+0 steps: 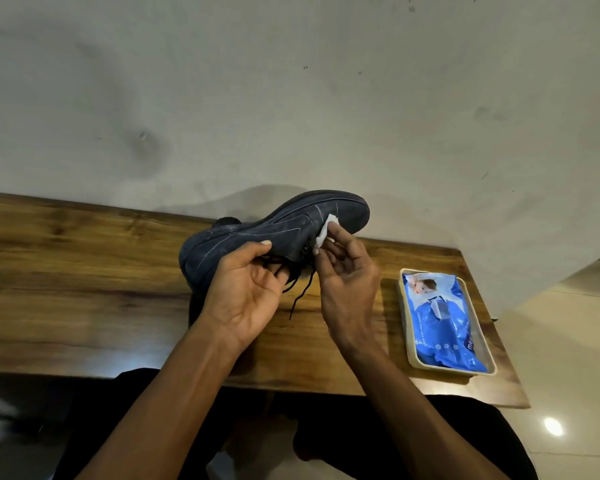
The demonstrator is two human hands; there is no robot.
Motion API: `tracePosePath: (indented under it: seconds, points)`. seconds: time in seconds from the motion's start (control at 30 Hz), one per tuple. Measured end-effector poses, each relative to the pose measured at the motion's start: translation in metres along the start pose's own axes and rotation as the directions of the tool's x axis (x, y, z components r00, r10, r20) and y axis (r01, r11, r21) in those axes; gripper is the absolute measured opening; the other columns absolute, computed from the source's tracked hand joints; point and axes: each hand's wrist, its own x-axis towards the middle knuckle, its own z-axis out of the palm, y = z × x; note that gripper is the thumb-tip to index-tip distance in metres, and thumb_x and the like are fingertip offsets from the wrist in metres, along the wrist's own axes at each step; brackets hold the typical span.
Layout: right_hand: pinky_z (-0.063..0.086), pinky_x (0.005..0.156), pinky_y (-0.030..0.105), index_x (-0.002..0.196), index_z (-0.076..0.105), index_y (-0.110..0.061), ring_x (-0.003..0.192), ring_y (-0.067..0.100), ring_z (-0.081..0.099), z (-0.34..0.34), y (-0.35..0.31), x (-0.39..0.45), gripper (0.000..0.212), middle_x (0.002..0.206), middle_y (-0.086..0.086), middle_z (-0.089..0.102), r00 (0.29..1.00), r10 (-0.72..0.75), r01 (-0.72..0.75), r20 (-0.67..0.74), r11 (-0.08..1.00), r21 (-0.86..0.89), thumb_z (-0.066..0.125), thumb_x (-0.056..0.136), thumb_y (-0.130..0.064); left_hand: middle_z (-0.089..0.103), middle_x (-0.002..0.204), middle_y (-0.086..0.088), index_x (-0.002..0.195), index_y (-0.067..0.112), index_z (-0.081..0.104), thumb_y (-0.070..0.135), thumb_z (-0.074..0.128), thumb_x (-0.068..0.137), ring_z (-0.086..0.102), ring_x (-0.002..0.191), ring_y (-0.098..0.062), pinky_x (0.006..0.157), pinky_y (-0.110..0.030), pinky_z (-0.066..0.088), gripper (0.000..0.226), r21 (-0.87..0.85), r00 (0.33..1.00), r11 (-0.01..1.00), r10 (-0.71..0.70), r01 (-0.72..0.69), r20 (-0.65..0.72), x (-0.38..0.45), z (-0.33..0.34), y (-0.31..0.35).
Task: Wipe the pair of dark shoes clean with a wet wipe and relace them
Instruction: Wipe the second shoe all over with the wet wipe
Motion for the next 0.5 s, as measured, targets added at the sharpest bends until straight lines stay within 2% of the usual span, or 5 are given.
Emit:
tracePosePath:
  seconds: [0.13, 0.27, 0.33, 0.4, 0.5]
  points:
    - [0.058, 0.093, 0.030, 0.122, 0.072, -0.008, 0.117, 0.015, 0.065, -0.007, -0.003, 0.004, 0.031, 0.128, 0.002, 0.065, 0.948, -0.306, 0.319, 0.090, 0.915, -0.247, 0.071, 0.092, 0.002, 0.070, 0.122, -0.018, 0.125, -0.002, 0.059, 0.008, 0.050, 0.093, 0.067, 0.116, -0.027, 0.103, -0.033, 0.049, 0.035, -0.021, 1.000, 1.000, -0.021, 0.021, -0.008, -0.005, 0.002, 0.000]
    - [0.055, 0.095, 0.028, 0.119, 0.073, -0.004, 0.113, 0.015, 0.064, -0.014, -0.001, 0.011, 0.026, 0.121, 0.007, 0.068, 0.859, -0.462, 0.512, 0.222, 0.763, -0.394, 0.071, 0.092, -0.001, 0.065, 0.131, -0.017, 0.136, 0.002, 0.054, 0.038, 0.045, 0.101, 0.061, 0.125, -0.028, 0.112, -0.035, 0.040, 0.051, 0.039, 0.997, 0.997, -0.062, 0.060, 0.055, -0.007, 0.000, 0.002]
    - [0.050, 0.095, 0.025, 0.123, 0.072, -0.006, 0.113, 0.020, 0.061, -0.017, 0.000, 0.020, 0.028, 0.122, 0.010, 0.066, 0.828, -0.487, 0.558, 0.277, 0.680, -0.475, 0.066, 0.096, -0.010, 0.064, 0.132, -0.016, 0.137, 0.005, 0.054, 0.047, 0.048, 0.098, 0.060, 0.126, -0.028, 0.115, -0.037, 0.037, 0.058, 0.093, 0.995, 0.993, -0.077, 0.071, 0.060, -0.007, -0.002, 0.003]
    - [0.047, 0.094, 0.023, 0.127, 0.070, -0.008, 0.110, 0.023, 0.058, -0.023, 0.000, 0.032, 0.031, 0.123, 0.013, 0.064, 0.828, -0.487, 0.554, 0.279, 0.631, -0.543, 0.063, 0.098, -0.014, 0.064, 0.133, -0.015, 0.136, 0.005, 0.055, 0.038, 0.057, 0.093, 0.060, 0.125, -0.028, 0.115, -0.038, 0.037, 0.055, 0.122, 0.995, 0.990, -0.075, 0.066, 0.065, -0.008, -0.002, 0.003]
    - [0.044, 0.096, 0.017, 0.129, 0.070, -0.008, 0.109, 0.028, 0.059, -0.033, 0.000, 0.050, 0.032, 0.120, 0.015, 0.062, 0.857, -0.483, 0.478, 0.181, 0.612, -0.630, 0.063, 0.097, -0.009, 0.067, 0.129, -0.013, 0.132, 0.004, 0.058, 0.020, 0.060, 0.085, 0.062, 0.122, -0.023, 0.106, -0.031, 0.047, 0.049, 0.192, 0.992, 0.979, -0.087, 0.068, 0.091, -0.012, 0.001, -0.002]
